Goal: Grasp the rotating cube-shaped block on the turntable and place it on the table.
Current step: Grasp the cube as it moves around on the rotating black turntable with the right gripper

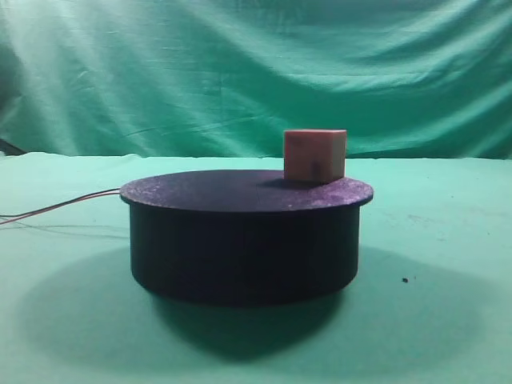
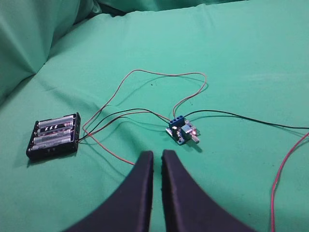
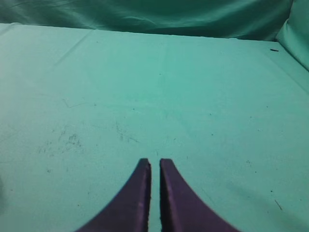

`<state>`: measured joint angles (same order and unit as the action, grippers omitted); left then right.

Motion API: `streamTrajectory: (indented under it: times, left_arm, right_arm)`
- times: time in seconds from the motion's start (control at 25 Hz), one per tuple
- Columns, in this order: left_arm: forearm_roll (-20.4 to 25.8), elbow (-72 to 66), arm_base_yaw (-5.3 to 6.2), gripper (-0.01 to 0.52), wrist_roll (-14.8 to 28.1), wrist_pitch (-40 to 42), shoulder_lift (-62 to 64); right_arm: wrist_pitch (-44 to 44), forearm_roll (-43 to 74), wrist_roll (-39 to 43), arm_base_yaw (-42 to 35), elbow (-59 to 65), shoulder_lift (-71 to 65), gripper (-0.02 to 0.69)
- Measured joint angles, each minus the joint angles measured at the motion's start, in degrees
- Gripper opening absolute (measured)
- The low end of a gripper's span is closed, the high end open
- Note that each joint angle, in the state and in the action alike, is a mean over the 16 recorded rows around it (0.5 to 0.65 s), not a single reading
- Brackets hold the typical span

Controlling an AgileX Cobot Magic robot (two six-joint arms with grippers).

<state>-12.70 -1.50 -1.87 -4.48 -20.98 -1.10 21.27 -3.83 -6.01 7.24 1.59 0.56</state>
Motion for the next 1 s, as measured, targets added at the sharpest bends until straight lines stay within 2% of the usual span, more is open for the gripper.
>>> streamTrajectory:
  times: [0.56, 1.0]
  left_arm:
    - [0.0, 0.0, 0.0, 0.0, 0.0, 0.0, 0.0]
    - [0.0, 0.0, 0.0, 0.0, 0.0, 0.0, 0.0]
  right_arm:
    - [-1.7, -0.6, 0.1, 0.0, 0.0, 0.0, 0.048]
    - [-20.1, -9.1, 1.7, 0.0, -1.7, -0.4, 0.048]
